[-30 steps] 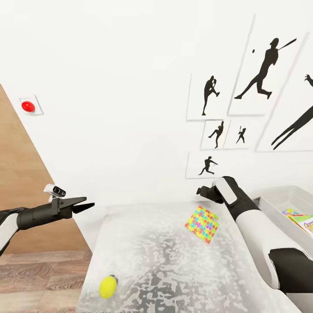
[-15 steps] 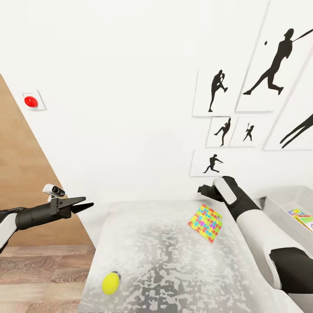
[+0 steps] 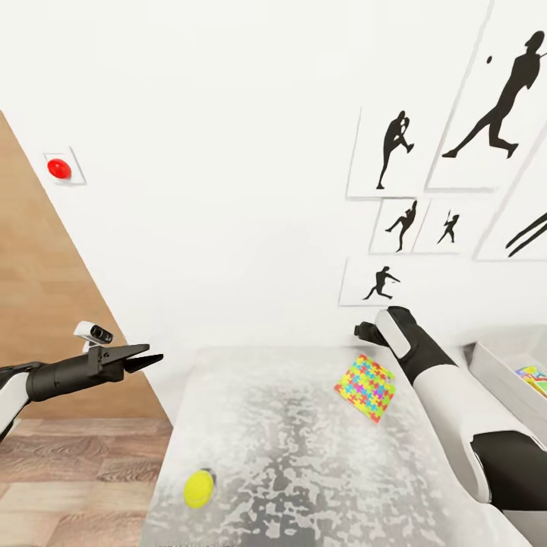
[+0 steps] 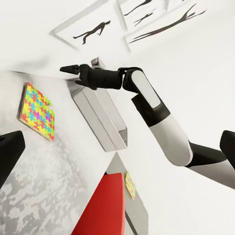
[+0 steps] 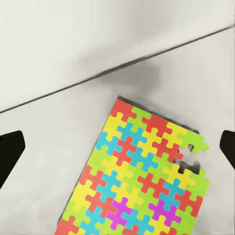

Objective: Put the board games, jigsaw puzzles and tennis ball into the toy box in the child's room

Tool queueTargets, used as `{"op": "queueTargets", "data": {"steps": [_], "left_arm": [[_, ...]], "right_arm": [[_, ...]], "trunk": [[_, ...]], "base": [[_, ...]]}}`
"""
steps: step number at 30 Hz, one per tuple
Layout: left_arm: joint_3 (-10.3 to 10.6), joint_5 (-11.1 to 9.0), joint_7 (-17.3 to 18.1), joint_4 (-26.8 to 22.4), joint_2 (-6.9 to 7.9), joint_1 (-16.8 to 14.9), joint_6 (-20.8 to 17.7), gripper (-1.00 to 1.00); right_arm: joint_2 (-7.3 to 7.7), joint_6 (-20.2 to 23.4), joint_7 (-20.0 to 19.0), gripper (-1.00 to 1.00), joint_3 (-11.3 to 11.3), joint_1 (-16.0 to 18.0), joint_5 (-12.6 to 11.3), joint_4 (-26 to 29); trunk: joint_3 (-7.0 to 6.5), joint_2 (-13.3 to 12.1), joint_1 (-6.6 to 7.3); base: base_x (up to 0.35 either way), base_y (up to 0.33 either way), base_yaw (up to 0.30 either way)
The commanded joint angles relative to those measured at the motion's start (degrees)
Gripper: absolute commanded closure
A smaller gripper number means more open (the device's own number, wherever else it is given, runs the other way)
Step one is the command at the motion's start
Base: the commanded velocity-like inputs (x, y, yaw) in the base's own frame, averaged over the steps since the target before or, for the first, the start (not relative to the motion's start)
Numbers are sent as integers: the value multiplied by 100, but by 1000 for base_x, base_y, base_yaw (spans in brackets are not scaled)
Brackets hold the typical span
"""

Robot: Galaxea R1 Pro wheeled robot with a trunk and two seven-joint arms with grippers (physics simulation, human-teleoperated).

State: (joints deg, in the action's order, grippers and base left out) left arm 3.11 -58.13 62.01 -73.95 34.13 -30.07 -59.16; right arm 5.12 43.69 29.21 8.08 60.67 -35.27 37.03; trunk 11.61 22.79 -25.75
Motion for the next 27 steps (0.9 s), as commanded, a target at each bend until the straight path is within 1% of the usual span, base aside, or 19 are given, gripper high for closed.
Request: {"op": "queueTargets", "data": {"steps": [1, 4, 9, 13, 27], "left_arm": [[9, -15, 13, 3, 5, -8, -25, -100], [8, -14, 13, 4, 6, -8, -25, -100], [7, -14, 13, 4, 6, -8, -25, -100], [6, -14, 13, 3, 6, -8, -25, -100], [5, -14, 13, 3, 6, -8, -25, -100]], "right_arm": [[9, 11, 52, -100, 31, 4, -1, 6], [6, 9, 50, -100, 23, -2, 85, 8], [-20, 8, 37, -100, 24, -17, 133, 25], [-41, 8, 33, -100, 21, -20, 138, 25], [-13, 9, 36, -100, 12, -20, 134, 23]], "trunk": [[22, 13, -3], [50, 13, -3], [96, 13, -3], [133, 13, -3], [263, 13, -3]], "base": [[0, 0, 75], [0, 0, 75], [0, 0, 75], [0, 0, 75], [0, 0, 75]]}}
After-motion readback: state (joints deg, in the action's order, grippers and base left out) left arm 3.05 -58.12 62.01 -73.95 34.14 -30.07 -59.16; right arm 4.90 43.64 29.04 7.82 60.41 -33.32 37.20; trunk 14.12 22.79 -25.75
